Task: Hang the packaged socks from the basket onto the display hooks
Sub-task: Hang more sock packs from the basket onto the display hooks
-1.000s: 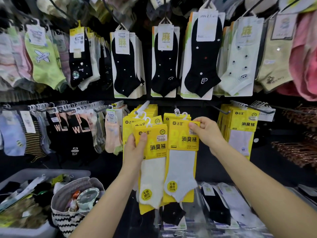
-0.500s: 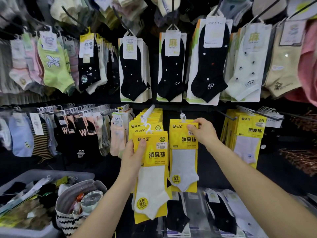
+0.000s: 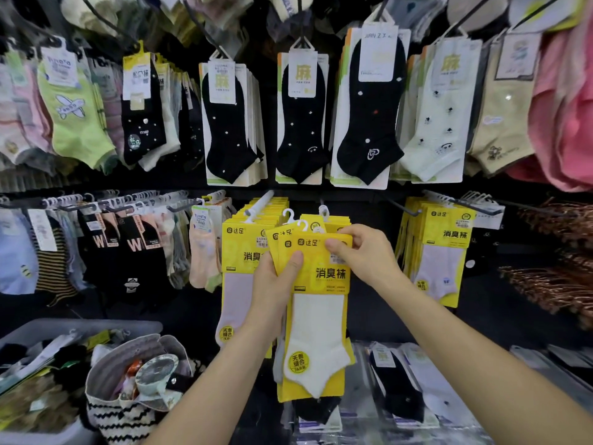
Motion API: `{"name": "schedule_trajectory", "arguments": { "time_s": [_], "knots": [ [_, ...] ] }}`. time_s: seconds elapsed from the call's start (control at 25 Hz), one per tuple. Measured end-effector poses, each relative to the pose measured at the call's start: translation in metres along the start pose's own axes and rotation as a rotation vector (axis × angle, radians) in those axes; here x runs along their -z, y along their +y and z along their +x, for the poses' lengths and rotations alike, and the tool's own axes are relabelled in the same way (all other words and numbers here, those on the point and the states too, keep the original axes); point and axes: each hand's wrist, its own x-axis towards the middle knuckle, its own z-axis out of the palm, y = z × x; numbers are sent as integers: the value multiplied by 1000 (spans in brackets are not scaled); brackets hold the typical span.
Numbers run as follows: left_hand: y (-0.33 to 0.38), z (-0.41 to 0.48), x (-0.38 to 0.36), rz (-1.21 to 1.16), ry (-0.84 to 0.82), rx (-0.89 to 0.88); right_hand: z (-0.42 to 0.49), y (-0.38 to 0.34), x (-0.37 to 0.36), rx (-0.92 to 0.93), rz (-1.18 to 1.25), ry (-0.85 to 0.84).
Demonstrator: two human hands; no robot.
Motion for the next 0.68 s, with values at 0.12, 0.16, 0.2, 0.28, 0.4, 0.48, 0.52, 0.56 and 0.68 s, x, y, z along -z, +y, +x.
{"name": "schedule_trajectory", "arguments": {
  "time_s": [0.12,0.16,0.2,0.28,0.4,0.48,0.52,0.56,0.68],
  "knots": [
    [-3,-1,-2,17,-13,6,0,3,9,14,-5,-28],
    [-3,-1,-3,25,-12,2,1,2,11,37,-2,-18],
    [-2,0,-5,35,-17,-5,3,-1,12,68,12,-11],
    [-2,0,-8,55,-39,-16,9,-7,16,110,21,-49],
    [-4,1,-7,76,-50,-5,20,-10,19,81,4,-73],
    [-7,2,-1,60,-18,8,30,-10,22,27,25,-29],
    [-7,2,3,39,6,20,36,-9,24,-1,31,-3],
    [-7,2,8,23,28,27,41,-8,26,-26,31,22],
    [-6,1,27,51,92,11,56,-7,28,-68,21,55]
  ]
}}
